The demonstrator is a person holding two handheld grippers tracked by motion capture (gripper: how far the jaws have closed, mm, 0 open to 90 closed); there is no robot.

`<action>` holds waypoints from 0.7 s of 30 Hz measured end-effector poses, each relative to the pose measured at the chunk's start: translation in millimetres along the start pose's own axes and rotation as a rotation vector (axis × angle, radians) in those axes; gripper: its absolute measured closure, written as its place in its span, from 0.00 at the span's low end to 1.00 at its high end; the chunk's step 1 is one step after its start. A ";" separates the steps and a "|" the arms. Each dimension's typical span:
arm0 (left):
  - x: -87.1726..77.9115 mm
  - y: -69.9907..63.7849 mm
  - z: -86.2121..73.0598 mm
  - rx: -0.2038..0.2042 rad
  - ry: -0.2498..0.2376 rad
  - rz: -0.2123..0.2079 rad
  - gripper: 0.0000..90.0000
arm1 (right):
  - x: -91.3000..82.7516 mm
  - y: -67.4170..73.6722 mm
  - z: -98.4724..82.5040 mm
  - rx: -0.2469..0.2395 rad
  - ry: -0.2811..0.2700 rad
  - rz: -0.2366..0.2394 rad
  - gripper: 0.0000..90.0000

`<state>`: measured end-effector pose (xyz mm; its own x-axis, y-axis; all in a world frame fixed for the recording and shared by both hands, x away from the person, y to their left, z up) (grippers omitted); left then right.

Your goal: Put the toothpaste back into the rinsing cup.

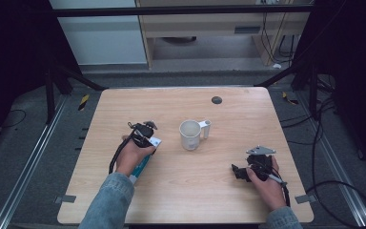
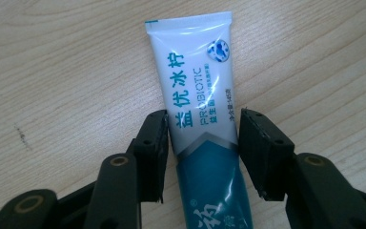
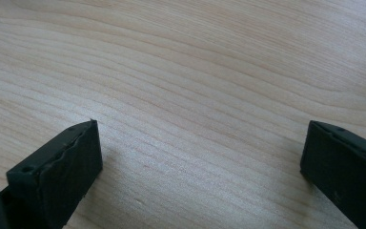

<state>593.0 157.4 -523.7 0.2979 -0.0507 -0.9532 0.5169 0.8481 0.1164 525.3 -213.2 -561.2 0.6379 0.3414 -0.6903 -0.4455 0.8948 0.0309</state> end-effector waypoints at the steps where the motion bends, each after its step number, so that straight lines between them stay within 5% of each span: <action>1: 1.1 -0.6 -0.1 -0.008 0.002 0.000 0.59 | -0.1 0.2 0.0 0.002 0.001 0.001 0.01; 21: 6.6 -2.0 -1.4 0.001 -0.002 -0.010 0.68 | 0.0 0.0 0.0 0.000 0.000 0.000 0.01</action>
<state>592.8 156.1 -530.6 0.2945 -0.0599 -0.9538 0.5209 0.8468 0.1077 525.3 -213.2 -561.1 0.6380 0.3412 -0.6903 -0.4452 0.8949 0.0308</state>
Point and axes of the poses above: each handheld gripper's, and its own axes: x roughly forward along the jaws, z roughly out of its top, y roughly to its left, the point moved 7 cm from there along x, roughly forward along the jaws, and after that the axes turned 3 degrees about z, right-handed, at the moved point
